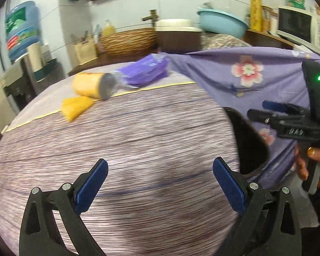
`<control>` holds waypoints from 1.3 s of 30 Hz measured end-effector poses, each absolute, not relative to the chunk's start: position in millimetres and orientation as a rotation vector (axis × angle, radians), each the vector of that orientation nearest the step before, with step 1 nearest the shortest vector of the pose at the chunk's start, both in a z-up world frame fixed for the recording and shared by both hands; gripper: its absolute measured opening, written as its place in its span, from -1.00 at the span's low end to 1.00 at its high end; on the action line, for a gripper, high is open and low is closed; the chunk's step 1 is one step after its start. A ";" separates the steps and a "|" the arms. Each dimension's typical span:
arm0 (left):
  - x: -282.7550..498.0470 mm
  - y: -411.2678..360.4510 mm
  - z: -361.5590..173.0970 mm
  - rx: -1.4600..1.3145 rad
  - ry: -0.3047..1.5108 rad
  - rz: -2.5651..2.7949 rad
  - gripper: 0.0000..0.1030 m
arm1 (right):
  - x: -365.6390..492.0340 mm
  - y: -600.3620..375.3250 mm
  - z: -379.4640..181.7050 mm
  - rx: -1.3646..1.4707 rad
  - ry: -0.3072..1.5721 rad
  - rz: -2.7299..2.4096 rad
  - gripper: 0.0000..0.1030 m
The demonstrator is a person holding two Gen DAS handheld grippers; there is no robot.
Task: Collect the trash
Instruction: 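Move both open tools back over the table, then grasp the purple wipes pack with the right tool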
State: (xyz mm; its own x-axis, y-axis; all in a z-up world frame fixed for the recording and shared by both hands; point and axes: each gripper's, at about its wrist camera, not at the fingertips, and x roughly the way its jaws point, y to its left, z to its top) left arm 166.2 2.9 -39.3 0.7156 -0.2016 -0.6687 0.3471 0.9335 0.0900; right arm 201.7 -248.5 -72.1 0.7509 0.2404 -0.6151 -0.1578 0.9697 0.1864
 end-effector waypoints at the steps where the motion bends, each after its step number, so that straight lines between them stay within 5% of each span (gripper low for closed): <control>1: 167.5 9.3 -37.7 0.220 0.707 -0.291 0.89 | 205.6 -244.0 -68.9 0.122 0.683 0.232 0.78; 17: 201.3 98.6 -28.7 0.166 0.709 -0.153 0.89 | 359.9 -173.6 -34.7 0.213 0.742 0.329 0.76; 26: 212.7 100.6 -37.6 0.240 0.714 -0.165 0.89 | 468.5 -177.6 -71.6 0.461 0.880 0.212 0.22; 28: 216.0 101.6 -37.0 0.244 0.714 -0.170 0.89 | 479.0 -180.3 -81.7 0.514 0.911 0.217 -0.31; 31: 221.9 102.3 -37.7 0.250 0.716 -0.181 0.89 | 481.8 -183.5 -91.9 0.552 0.931 0.243 -0.69; 39: 234.8 98.9 -40.6 0.297 0.721 -0.190 0.89 | 442.5 -203.4 -63.5 0.486 0.857 0.322 -0.82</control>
